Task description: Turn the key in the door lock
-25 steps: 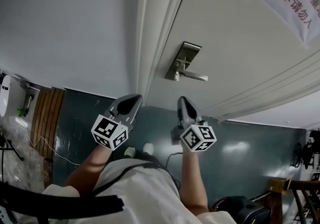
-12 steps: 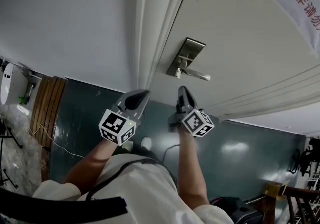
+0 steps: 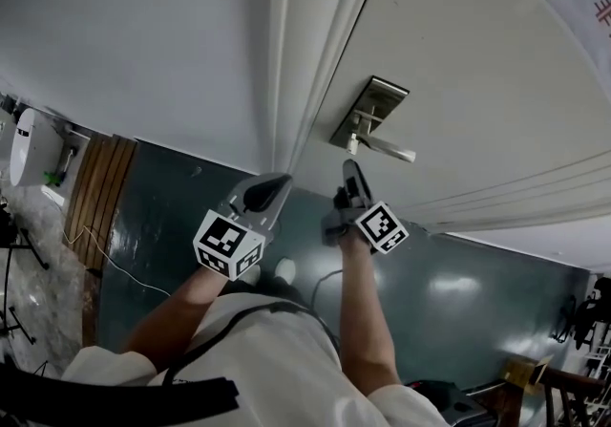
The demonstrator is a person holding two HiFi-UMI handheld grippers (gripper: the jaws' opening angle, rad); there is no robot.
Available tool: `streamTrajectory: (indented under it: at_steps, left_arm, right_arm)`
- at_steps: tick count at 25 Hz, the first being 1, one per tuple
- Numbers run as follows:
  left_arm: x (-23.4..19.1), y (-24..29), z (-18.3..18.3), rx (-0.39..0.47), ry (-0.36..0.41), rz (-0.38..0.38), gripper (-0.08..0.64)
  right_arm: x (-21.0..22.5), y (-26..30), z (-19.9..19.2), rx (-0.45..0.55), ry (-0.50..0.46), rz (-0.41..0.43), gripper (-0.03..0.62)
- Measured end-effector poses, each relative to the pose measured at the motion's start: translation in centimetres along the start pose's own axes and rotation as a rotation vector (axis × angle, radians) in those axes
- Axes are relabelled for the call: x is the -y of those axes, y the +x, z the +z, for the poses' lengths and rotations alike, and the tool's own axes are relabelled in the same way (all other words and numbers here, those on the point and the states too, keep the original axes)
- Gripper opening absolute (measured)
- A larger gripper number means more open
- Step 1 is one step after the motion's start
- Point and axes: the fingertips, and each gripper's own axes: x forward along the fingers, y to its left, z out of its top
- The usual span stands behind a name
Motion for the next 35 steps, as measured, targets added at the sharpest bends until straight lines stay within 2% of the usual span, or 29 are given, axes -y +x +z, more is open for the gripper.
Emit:
streamTrajectory:
  at_steps: [7,20,23,27,35]
  left_arm:
    - [-1.2,-0.7,-1.0,-0.030,0.000,0.028,0.005]
    - [-2.7,-1.9,-1.4,-0.045,0.001,0.057,0.005]
    - [-2.7,-2.1,-1.3,-0.042,0.003,0.055,0.005]
    - [-2.9,-2.4,-1.0,-0.035,0.006,0.057,0.005]
    - [-3.3,-2.9,-1.0,-0.034,0.004,0.065,0.005]
  right_arm:
    - [1.3,1.4,0.8,0.046,0.118,0.029,0.100]
    - [1.8,3.2,1.6,0.163,0.444,0.090,0.106]
    - [1.9,3.6,1.6,0.164,0.460,0.089,0.104]
    - [2.1,3.8,1.4,0.155,0.443,0.055,0.047]
    - [2.2,3.9,1.5,0.156,0.383,0.001,0.032]
